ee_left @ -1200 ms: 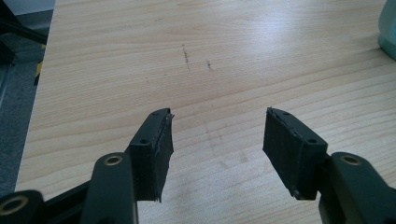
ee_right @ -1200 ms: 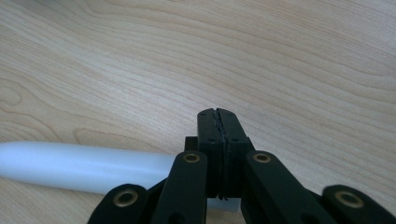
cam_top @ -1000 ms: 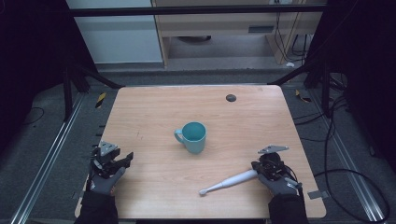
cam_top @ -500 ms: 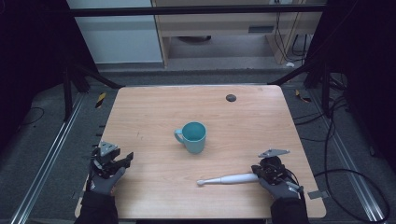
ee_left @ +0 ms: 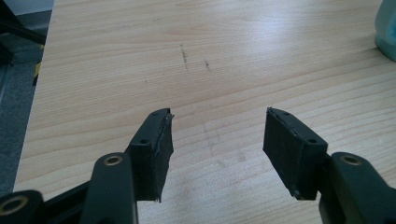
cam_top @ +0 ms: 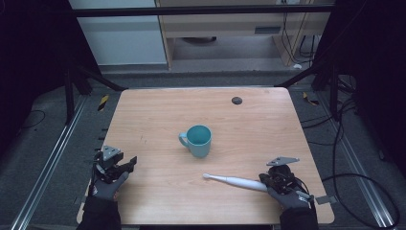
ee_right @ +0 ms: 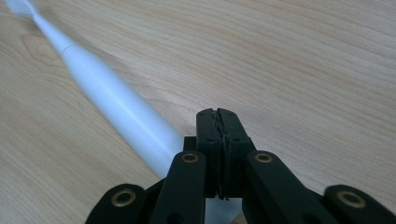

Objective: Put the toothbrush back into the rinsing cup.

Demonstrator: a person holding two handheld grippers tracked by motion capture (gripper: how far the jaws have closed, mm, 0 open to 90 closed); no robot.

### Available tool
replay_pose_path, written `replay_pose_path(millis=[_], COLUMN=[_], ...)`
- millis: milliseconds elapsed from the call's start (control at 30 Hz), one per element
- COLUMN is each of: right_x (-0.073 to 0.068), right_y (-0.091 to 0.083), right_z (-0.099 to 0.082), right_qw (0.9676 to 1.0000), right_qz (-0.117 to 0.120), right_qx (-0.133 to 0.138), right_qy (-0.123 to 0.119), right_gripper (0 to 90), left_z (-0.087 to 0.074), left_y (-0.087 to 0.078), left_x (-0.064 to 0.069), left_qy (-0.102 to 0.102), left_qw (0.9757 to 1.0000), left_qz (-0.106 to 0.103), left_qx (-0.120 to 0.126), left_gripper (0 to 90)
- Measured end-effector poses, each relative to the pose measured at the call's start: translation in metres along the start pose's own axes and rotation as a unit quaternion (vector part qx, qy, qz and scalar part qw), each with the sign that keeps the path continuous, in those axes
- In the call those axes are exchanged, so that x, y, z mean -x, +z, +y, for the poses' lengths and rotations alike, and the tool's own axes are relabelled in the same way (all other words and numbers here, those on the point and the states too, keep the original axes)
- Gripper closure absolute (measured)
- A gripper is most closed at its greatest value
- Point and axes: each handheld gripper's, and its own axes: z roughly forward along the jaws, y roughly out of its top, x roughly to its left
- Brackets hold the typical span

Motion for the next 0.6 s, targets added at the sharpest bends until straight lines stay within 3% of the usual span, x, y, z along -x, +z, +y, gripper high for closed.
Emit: replay_pose_path(millis=[600], right_x=[-0.011], right_y=[-0.003], right_z=[-0.007], right_qw=[0.9997], right_qz=[0.017], right_qx=[-0.007], right_qy=[-0.015], right_gripper=[87.5], left_z=[0.000], left_y=[0.000], left_x=[0.000], left_qy=[0.000], left_qw=[1.0000], left_qz=[0.000], left_qx=[0.000], left_gripper=[41.5])
